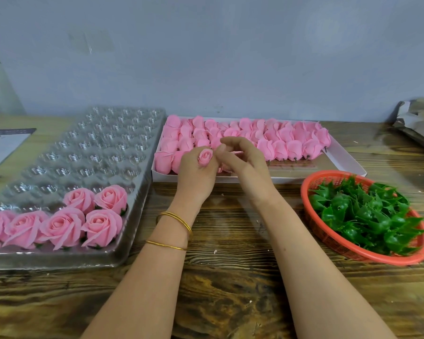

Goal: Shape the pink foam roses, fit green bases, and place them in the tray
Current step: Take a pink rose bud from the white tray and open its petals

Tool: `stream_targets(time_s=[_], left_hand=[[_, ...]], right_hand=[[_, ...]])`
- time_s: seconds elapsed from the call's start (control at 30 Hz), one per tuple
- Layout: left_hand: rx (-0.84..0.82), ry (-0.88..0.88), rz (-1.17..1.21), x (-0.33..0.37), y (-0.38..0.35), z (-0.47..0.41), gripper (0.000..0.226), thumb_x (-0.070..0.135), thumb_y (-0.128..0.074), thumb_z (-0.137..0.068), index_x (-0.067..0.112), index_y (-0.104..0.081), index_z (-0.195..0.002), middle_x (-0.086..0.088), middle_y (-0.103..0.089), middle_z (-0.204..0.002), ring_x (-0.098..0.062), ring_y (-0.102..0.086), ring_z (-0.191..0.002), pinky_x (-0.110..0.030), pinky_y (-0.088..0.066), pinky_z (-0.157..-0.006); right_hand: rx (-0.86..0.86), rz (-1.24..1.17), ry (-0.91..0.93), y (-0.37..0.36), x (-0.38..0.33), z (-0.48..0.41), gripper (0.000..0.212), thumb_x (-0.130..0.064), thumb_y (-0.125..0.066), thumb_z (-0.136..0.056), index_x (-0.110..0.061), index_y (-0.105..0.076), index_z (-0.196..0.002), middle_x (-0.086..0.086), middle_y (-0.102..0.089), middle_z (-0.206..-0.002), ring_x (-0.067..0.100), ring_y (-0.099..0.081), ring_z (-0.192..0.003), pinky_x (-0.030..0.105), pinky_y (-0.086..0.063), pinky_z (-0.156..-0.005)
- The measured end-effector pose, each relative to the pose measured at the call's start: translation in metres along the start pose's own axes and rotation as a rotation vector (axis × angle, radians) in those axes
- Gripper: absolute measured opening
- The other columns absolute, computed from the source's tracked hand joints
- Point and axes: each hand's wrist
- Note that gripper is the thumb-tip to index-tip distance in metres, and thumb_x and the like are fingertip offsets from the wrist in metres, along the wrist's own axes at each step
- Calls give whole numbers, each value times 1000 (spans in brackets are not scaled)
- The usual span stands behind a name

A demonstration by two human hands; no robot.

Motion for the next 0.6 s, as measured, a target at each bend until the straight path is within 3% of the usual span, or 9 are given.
stream_targets(time_s=[0.07,0.17,0.3,0.4,0.5,0.6], left_hand=[[-19,-16,-44,2,-1,3,32,30,-56,-99,6,-71,-84,-14,-70,-78,-29,-65,-78,-51,-55,-72],[-10,-2,-63,8,-2,7,31,29,-59,-98,25,-61,-67,3,-64,-66,-13,-60,-67,-40,-52,-68],[-35,15,-62,10,-4,9,28,33,-59,-98,11,-70,-84,-8,-71,-80,-23,-67,-81,-46,-57,-76],[-36,-6,-75,10,-3,9,28,32,-59,-97,11,-69,-83,-6,-70,-77,-20,-66,-79,-40,-57,-74],[-38,-43,-92,8,-4,9,28,27,-61,-97,25,-63,-69,11,-64,-63,-4,-61,-66,-23,-51,-62],[-51,-65,-94,8,-4,8,31,23,-62,-96,31,-60,-66,22,-62,-58,5,-58,-60,-8,-41,-56]], right_hand=[[-4,39,1,-2,2,0,54,-41,-64,-76,-13,-61,-122,5,-62,-115,18,-61,-104,32,-56,-87],[0,75,-3,-3,4,-2,44,-33,-71,-85,-12,-61,-122,13,-61,-120,22,-61,-107,32,-56,-86],[0,92,-13,-2,5,-4,39,-28,-70,-89,-12,-60,-124,13,-61,-120,24,-61,-107,32,-58,-83],[-7,86,-6,-1,4,-3,39,-26,-71,-89,-12,-60,-124,11,-60,-120,25,-61,-107,31,-57,-82],[-22,90,-2,-1,4,-2,38,-21,-71,-88,-13,-60,-123,8,-61,-121,25,-60,-109,38,-55,-91],[-53,76,9,-1,3,-2,34,-16,-70,-88,-14,-61,-121,2,-62,-117,19,-59,-106,32,-55,-84]])
Point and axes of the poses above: each hand's wrist, its own z-axis away from the middle knuckle, its own y-axis out of the back of the hand, x = y × z
